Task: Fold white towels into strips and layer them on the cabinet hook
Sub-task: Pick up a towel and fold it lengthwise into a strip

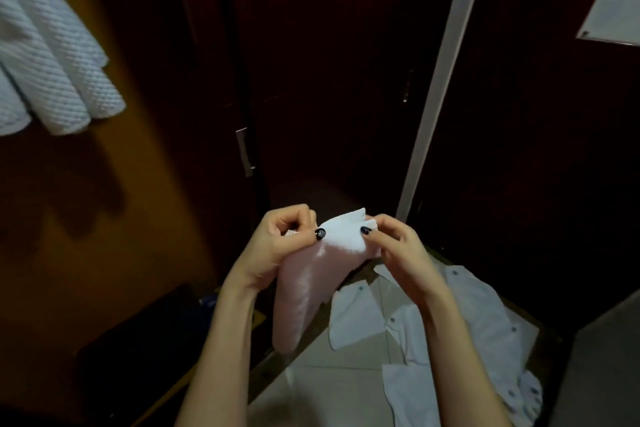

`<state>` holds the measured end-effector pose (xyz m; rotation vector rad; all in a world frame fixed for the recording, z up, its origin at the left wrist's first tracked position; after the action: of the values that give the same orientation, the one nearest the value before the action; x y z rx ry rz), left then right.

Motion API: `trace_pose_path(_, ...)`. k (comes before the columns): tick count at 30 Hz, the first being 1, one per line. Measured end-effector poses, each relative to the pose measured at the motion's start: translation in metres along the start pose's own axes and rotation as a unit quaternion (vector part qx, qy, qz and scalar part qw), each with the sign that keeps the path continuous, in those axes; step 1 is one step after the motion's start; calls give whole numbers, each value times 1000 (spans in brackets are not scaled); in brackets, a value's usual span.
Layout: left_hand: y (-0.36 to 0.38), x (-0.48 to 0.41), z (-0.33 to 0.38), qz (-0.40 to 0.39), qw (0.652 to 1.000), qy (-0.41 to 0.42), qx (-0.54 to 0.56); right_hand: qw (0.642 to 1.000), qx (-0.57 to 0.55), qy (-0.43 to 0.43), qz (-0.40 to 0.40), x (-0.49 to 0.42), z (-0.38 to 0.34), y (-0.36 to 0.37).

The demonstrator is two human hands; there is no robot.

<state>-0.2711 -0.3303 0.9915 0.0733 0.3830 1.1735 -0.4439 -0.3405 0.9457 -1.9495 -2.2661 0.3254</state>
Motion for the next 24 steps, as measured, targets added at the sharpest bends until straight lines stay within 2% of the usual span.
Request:
trace_pose_path(4, -4, 17, 6, 47, 999, 9, 3, 998, -22, -23, -54, -4, -7, 11)
trace_pose_path(7, -10, 34, 18, 79, 996, 23, -47, 996, -12, -60, -70, -7, -19, 16)
trace_pose_path(10, -28, 56, 27, 138, 983, 22, -118, 993, -16, -100, -53, -6, -34, 21)
trace_pose_path(15, -61, 93, 26, 223, 961, -59, -153, 990, 24, -136, -15, 0, -52, 43)
trace_pose_path(20, -84, 123, 48, 254, 950, -47, -174, 984, 63, -166, -14, 5, -63, 75)
trace_pose_path(24, -102, 151, 74, 299, 930, 19, -212, 979, 71, -189, -30, 13, -77, 107)
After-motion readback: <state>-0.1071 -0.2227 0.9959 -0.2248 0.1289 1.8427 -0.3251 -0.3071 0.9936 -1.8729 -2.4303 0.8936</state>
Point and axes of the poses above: each hand's wrist, its own x-axis away from the middle knuckle, its own y-axis out of the palm, z = x × y, the point moved 8 cm from there along -x, towards the middle knuckle, and after that the axes turned 14 degrees about x, right-handed, at the moved point
